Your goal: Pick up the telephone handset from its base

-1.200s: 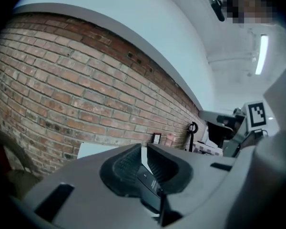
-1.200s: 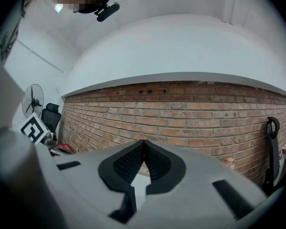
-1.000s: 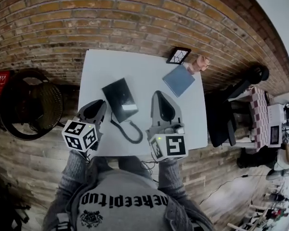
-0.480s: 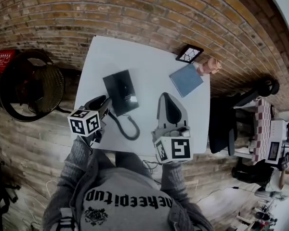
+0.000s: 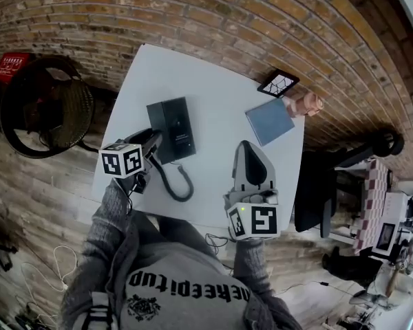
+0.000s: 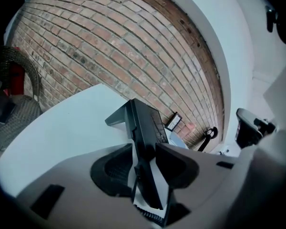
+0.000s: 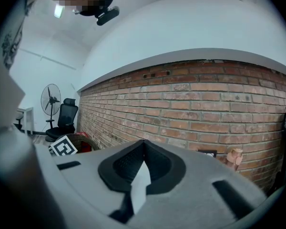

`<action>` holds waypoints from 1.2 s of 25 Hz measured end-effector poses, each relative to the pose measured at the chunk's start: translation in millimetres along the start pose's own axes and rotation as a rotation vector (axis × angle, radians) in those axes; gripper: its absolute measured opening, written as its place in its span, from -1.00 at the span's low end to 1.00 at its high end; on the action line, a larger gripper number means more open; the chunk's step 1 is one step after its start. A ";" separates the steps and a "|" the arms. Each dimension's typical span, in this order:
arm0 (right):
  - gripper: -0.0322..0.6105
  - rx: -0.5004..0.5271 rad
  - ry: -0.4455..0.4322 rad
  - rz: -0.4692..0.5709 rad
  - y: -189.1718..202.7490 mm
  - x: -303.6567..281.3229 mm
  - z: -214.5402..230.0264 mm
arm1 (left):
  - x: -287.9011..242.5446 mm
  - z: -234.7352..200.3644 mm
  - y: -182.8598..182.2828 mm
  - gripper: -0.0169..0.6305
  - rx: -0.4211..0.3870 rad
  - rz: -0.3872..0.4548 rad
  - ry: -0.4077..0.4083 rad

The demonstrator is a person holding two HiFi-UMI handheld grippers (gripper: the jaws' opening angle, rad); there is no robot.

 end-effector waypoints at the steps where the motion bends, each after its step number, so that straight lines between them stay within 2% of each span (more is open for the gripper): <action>1: -0.89 0.003 -0.005 -0.001 1.7 0.2 2.5 | -1.2 0.1 0.3 -0.55 0.008 0.006 0.002; 4: -0.89 0.011 -0.022 -0.001 5.5 0.4 9.6 | -3.6 1.8 1.6 -0.55 0.037 0.031 0.013; 7: -0.89 0.021 -0.040 0.002 7.1 -0.1 12.5 | -10.9 7.1 6.3 -0.55 0.042 0.020 0.032; 9: -0.89 0.029 -0.049 0.006 7.1 0.0 13.5 | -12.1 8.4 6.6 -0.53 0.036 0.020 0.007; 13: -0.89 0.040 -0.060 0.015 7.3 1.8 18.9 | -12.6 8.5 11.0 -0.53 0.097 0.036 0.017; 17: -0.89 0.039 -0.072 0.023 8.0 4.2 23.2 | -6.0 12.1 8.7 -0.64 0.137 0.041 0.006; 27: -0.89 0.045 -0.074 0.044 5.6 11.7 22.0 | 4.4 18.0 13.1 -0.69 0.258 0.061 0.107; 28: -0.89 0.045 -0.072 0.046 5.5 12.4 21.7 | 6.3 19.0 13.8 -0.69 0.252 0.065 0.109; 30: -0.89 0.045 -0.068 0.049 4.6 12.9 20.2 | 12.0 21.8 12.7 -0.72 0.171 0.057 0.069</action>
Point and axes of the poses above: the fingertips, and each gripper's own axes: x backward along the fingers, z to its right, y out of its underside, the point moved 6 cm from there along x, backward along the fingers, and after that the axes turned 14 degrees about -z, right-handed, at the moved point
